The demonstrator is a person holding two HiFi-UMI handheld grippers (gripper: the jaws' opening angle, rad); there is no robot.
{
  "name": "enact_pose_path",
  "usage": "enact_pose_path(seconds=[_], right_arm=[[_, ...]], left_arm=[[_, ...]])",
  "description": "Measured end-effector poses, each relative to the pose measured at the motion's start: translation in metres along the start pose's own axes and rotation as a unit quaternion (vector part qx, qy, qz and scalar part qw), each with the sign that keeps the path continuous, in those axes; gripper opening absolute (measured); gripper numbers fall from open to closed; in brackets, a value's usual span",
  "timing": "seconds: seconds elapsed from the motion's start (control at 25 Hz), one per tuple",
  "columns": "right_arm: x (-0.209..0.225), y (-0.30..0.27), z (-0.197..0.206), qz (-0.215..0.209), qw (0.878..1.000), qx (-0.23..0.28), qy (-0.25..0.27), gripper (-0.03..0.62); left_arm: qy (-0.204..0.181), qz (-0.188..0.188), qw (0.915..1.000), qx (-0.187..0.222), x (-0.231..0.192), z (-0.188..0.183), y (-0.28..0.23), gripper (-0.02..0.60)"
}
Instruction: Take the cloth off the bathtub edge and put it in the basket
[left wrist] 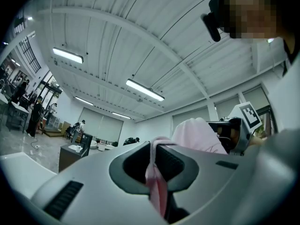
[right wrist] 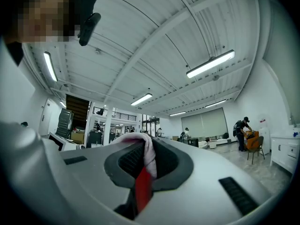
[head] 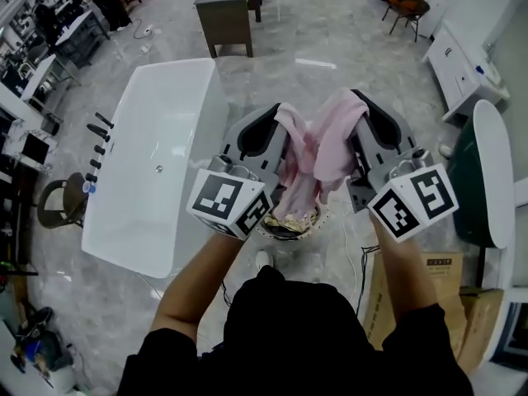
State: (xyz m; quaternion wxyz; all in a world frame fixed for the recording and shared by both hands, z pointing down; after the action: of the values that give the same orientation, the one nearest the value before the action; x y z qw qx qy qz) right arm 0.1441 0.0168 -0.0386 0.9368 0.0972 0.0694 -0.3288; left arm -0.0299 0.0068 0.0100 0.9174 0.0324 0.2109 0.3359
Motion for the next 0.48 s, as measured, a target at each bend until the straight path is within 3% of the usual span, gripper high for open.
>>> enact_pose_path(seconds=[0.24,0.48], right_arm=[[-0.009,-0.019,0.043,-0.006,0.999,-0.053,0.0,0.041],[-0.011,-0.018,0.08,-0.01,0.996,-0.091,0.008,0.041]], left_arm=[[0.031,-0.042,0.9981,-0.034,-0.046,0.033,0.001,0.038],[0.062,-0.033,0.9953,-0.067,-0.067,0.071,-0.006,0.038]])
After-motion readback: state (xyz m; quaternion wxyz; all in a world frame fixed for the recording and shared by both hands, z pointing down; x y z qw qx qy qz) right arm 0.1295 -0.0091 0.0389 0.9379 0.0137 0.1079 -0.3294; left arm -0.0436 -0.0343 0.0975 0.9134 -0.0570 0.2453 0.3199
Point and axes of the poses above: the fingertips, and each gripper's own axes: y backward along the fingers, x to its right, z out of its underside, the point moved 7 cm from there along y, backward along the fingers, and after that the axes turned 14 degrees about y, right-handed, at the moved point
